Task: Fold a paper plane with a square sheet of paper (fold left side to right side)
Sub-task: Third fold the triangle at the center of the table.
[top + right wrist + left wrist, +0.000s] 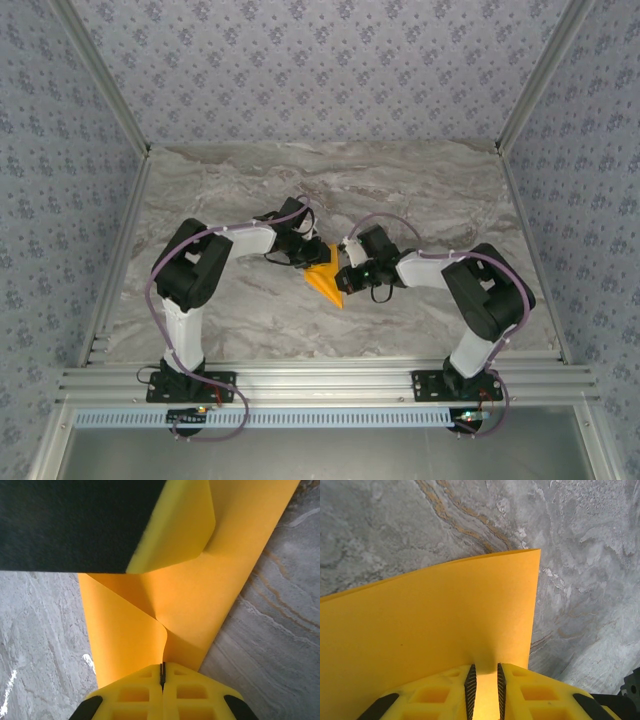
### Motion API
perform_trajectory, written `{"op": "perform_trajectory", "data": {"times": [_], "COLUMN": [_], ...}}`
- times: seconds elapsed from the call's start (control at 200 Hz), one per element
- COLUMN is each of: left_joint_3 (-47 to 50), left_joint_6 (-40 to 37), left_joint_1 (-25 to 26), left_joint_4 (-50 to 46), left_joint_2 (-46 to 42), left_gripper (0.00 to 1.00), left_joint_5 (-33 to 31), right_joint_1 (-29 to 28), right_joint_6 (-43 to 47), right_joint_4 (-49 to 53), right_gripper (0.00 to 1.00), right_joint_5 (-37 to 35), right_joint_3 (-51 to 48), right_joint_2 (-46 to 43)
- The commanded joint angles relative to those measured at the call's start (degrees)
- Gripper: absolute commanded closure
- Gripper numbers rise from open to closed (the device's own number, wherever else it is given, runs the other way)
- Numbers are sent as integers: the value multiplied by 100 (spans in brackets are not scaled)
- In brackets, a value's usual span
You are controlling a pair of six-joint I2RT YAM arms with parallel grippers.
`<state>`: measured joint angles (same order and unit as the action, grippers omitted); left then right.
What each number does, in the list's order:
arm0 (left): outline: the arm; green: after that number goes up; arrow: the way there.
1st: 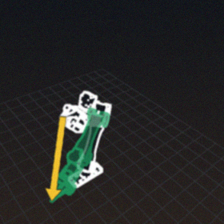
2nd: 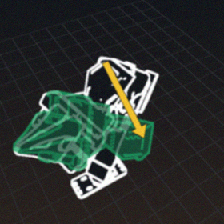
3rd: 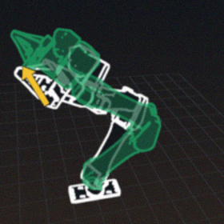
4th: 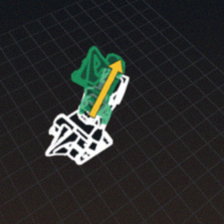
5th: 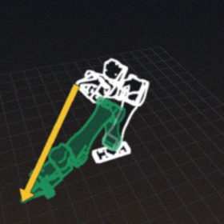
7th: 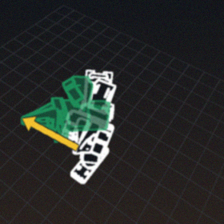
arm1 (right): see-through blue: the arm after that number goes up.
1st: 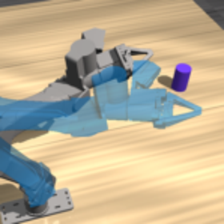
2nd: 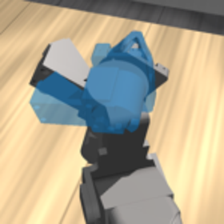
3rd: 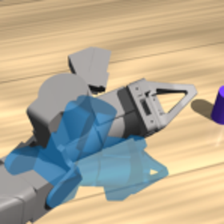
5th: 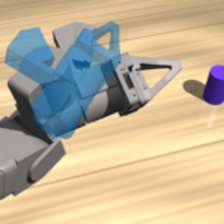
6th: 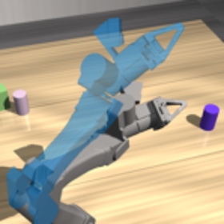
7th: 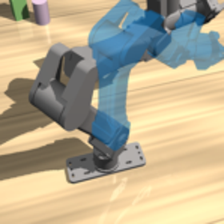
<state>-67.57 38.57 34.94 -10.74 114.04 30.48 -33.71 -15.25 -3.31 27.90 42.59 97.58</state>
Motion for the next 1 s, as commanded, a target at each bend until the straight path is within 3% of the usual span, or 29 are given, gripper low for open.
{"op": "perform_trajectory", "data": {"times": [0.0,0.45,0.71,0.854,0.994], "left_joint_3": [33,-322,-793,-499,136], "left_joint_6": [-60,-230,-538,-505,-255], "left_joint_1": [88,58,-148,-185,-139], "left_joint_4": [-270,-653,-1281,-1242,-780], "left_joint_2": [267,0,-456,-855,-1276], "left_gripper": [79,77,68,69,78], "left_joint_5": [-148,-204,-409,-504,-254], "right_joint_1": [23,-5,-47,-55,-65], "right_joint_6": [-13,122,246,260,289], "right_joint_4": [158,532,817,849,881], "right_gripper": [100,100,100,100,100], "right_joint_5": [-52,-170,-337,-372,-373], "right_joint_3": [23,125,140,143,182], "right_joint_2": [180,244,278,297,330]}}
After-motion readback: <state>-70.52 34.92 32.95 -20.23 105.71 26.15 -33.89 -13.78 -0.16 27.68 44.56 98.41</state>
